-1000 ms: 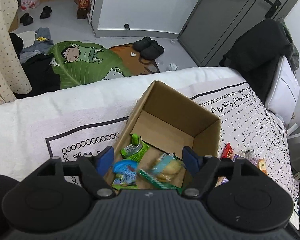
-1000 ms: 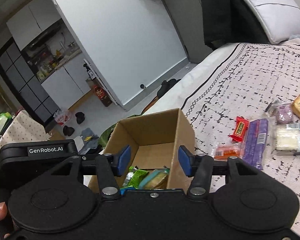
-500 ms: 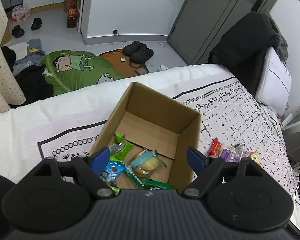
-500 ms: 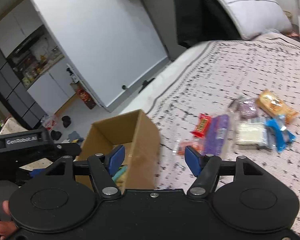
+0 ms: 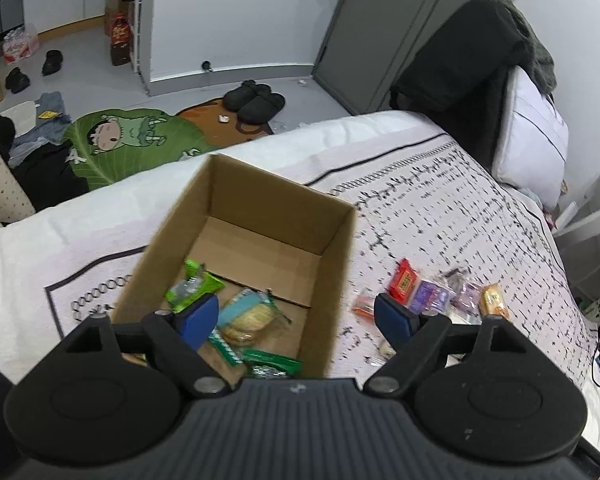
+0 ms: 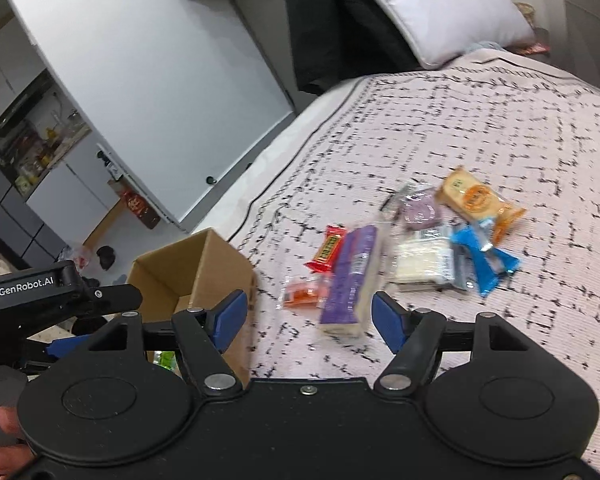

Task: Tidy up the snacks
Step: 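Release the teal biscuit pack into the box with the right gripper, then grasp the purple bar with the left gripper while the right gripper grasps the blue wrapper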

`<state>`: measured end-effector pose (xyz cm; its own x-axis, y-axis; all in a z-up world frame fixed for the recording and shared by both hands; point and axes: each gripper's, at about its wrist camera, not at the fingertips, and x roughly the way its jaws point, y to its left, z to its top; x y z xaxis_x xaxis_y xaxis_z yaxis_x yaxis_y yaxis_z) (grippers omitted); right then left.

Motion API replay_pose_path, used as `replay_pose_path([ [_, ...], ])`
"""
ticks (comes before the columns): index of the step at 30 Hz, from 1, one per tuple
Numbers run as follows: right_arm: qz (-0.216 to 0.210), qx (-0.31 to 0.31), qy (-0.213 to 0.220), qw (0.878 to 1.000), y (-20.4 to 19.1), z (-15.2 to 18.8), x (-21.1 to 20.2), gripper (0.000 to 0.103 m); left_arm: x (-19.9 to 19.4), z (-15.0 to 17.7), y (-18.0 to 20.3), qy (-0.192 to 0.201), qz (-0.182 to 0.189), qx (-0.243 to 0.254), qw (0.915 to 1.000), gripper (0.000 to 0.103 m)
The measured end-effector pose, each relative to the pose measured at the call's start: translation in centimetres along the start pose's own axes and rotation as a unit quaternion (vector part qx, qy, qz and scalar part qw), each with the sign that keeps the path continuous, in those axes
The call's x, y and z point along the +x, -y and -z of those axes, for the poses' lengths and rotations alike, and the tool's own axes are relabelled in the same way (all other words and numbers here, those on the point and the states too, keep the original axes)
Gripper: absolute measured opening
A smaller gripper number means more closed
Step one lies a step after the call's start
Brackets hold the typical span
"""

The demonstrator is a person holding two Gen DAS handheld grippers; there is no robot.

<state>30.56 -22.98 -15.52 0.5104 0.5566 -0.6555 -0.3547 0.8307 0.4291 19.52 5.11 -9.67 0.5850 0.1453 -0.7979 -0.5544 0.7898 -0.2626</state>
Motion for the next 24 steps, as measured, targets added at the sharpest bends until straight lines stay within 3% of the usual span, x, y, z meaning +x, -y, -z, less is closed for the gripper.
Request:
replay_pose_path([
  [16, 0.048, 0.025, 0.006, 0.999, 6.5, -2.7, -0.1, 0.068, 2.5, 1.3, 6.7, -0.009, 0.059, 0.047, 0.9971, 0.083],
  [21, 0.06, 0.03, 0.001, 0.998, 8.0, -3.2, 0.7, 0.067, 4.0, 2.0, 8.4, -0.019, 0.073, 0.061, 0.9953, 0.077],
  [24, 0.064, 0.026, -0.006, 0.998, 8.4, -3.5, 1.4, 0.064, 5.2, 2.4, 9.3, -0.03, 0.082, 0.07, 0.9937, 0.065],
])
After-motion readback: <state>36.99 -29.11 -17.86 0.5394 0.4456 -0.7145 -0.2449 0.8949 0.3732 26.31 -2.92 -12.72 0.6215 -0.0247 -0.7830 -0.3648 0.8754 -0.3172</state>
